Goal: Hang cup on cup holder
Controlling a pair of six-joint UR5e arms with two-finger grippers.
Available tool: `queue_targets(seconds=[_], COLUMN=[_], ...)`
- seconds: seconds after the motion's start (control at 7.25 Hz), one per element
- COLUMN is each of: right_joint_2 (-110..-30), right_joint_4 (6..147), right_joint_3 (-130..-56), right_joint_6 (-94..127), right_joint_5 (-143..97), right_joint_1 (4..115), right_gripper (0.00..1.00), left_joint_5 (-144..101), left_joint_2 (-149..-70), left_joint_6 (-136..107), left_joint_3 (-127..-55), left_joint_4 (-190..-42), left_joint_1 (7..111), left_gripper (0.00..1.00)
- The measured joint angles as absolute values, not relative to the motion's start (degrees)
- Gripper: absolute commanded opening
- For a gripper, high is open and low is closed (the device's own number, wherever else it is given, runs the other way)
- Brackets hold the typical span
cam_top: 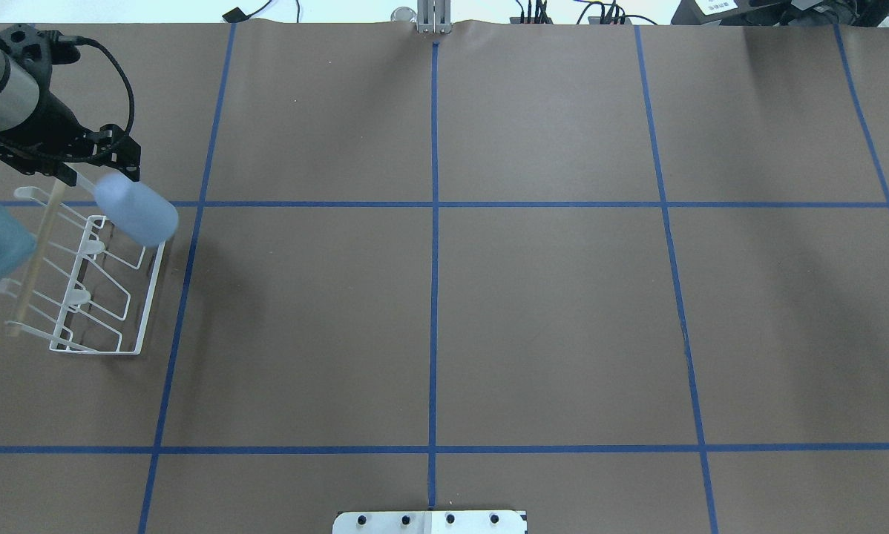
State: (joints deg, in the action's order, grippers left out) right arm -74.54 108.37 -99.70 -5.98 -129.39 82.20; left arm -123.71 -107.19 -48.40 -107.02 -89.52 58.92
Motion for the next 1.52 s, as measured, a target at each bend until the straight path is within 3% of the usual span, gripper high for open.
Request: queue_targets(seconds=[0.28,0.69,0.97,1.52], right_joint_2=[-74.6,-75.1,-77.0,-78.8], right_joint_4=[108.2,107.8,107.5,107.3], right_joint_3=[-99.8,-99.8,-100.4,-101.7], right_joint_6=[-6.0,-6.0,-6.0,-6.0], right_joint_5=[-129.4,-129.5,-129.9,-130.1], right_joint_1=[82.2,82.2,82.3,83.0], right_gripper=[1.0,1.0,1.0,1.0], left_joint_5=[-123.5,-123.8,-124.1,-134.3], left_joint_2=[-106.2,-97.1,-92.5,-90.9], left_joint_6=[-47.3,-30.8,-18.8,-1.9], left_joint_3=[-112.0,-116.2,-114.6,-105.0], left_joint_4=[-89.6,-90.0,-90.2,-90.1], left_joint_1=[59.8,65.6,71.3,82.2], left_gripper=[0.98,0.98,0.98,0.98])
